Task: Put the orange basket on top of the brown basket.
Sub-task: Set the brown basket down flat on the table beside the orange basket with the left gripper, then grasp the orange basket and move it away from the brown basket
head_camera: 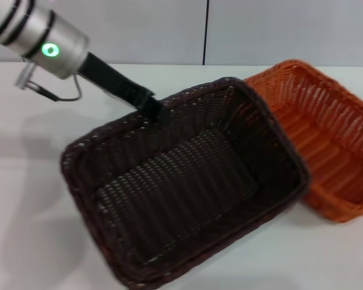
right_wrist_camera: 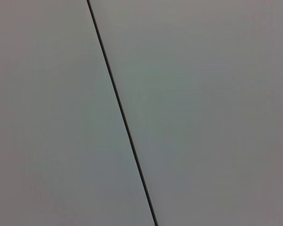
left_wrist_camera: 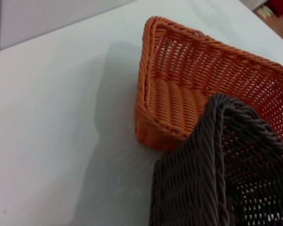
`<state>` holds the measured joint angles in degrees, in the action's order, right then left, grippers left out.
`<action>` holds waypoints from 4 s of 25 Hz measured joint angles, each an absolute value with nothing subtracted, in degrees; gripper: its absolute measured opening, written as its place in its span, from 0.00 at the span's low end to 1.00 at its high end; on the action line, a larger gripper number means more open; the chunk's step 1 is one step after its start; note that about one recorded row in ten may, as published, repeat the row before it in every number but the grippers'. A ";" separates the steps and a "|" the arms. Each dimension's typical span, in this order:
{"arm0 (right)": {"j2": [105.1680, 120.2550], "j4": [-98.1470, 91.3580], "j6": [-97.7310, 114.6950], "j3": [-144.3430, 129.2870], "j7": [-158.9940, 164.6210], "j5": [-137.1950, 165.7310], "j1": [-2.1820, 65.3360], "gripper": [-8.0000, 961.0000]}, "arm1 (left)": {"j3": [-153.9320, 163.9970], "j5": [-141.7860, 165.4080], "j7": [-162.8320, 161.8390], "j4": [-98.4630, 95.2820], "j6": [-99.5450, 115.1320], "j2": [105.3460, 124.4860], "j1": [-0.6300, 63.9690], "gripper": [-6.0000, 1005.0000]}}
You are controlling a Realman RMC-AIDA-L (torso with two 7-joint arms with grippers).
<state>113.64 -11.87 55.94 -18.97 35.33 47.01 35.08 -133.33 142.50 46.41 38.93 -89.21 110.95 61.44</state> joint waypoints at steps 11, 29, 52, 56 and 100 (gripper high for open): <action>112.54 -11.07 55.96 -19.37 35.78 47.22 34.61 0.76 | -133.85 142.26 41.87 40.07 -87.77 111.84 60.22 0.28; 109.90 -35.70 54.16 -31.90 91.02 93.29 33.17 0.76 | -138.38 115.57 55.98 49.47 -81.75 113.14 46.54 0.86; 101.29 -54.93 89.38 -23.25 150.91 155.03 43.00 0.76 | -141.56 84.12 86.01 40.71 -69.77 116.25 37.77 0.86; 101.20 -55.34 95.12 -22.58 151.87 158.77 42.91 0.76 | -140.18 84.12 85.84 40.20 -68.93 115.82 38.29 0.86; 105.17 -48.04 90.10 -23.22 151.08 157.31 41.12 0.76 | -134.82 84.51 86.18 37.36 -62.74 115.15 41.22 0.86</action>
